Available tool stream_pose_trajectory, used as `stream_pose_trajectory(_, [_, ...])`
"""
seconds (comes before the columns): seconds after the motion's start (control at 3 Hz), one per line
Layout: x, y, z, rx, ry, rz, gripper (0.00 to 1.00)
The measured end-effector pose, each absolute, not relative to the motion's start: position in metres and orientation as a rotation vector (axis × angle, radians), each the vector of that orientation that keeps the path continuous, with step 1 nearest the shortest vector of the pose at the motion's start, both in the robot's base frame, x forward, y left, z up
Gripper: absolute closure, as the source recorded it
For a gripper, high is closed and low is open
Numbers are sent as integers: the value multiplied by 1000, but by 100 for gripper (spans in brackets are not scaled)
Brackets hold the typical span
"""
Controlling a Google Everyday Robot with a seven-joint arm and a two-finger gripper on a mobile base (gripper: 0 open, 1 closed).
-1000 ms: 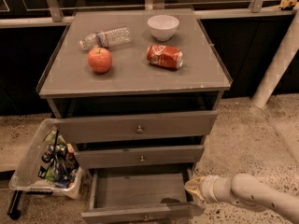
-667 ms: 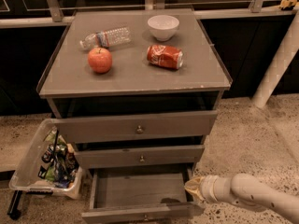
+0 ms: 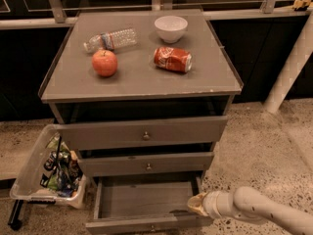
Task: Close bottom drawer
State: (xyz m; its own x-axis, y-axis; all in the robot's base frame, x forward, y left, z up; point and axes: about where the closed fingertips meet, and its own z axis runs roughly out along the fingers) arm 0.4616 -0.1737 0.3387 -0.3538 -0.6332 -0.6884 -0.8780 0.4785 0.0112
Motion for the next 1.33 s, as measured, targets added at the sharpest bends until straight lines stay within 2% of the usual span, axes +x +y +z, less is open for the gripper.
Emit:
stream_pose_trajectory(0.67, [448,-149,242,-1302,2047,654,100])
stream_pose_trajectory(1.33, [407,-139,221,-1466,1990,687,100])
